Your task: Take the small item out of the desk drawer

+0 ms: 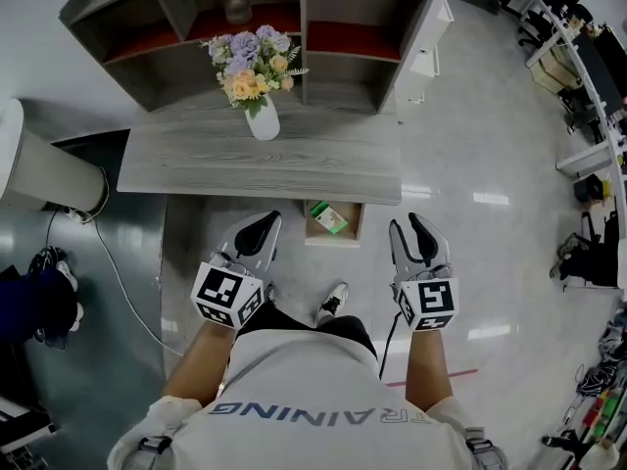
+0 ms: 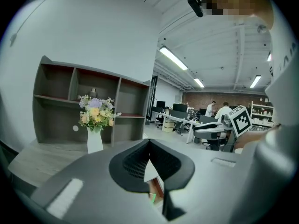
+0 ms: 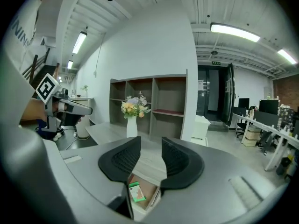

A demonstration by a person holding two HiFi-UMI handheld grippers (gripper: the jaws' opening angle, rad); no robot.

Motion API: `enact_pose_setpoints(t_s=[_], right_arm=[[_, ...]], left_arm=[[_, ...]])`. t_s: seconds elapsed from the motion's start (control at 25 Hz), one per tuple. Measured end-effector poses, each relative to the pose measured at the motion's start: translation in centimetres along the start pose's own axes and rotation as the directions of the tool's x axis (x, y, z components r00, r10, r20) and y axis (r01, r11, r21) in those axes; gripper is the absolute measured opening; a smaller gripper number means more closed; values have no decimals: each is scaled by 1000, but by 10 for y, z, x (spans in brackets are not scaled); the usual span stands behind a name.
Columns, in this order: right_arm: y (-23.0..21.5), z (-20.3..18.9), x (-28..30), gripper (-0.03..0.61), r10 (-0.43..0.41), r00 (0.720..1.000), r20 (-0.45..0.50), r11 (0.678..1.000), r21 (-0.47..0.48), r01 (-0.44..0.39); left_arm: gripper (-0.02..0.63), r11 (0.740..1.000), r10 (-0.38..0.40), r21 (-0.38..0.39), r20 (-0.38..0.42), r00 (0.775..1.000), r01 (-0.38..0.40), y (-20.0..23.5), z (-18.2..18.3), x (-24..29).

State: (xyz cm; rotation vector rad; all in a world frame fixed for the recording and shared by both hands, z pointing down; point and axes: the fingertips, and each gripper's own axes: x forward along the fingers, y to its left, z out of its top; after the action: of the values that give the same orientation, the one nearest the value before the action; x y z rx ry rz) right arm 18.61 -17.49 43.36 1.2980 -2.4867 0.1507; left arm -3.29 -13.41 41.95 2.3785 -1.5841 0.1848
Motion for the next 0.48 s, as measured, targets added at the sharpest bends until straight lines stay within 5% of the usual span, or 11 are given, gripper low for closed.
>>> enact_pose_setpoints(t_s=[0.24,0.48], right_arm=[[22,-6,9,340,3,997,-82,999,-52,-7],[39,-32,19,380,21,986,-168,997,-75,-34]], left_arm=[[-8,1000,-11,-12,-15,1000,11,12,-8,-5],[-8,1000,-19,-16,-23,1000,19,18,-17,-9]])
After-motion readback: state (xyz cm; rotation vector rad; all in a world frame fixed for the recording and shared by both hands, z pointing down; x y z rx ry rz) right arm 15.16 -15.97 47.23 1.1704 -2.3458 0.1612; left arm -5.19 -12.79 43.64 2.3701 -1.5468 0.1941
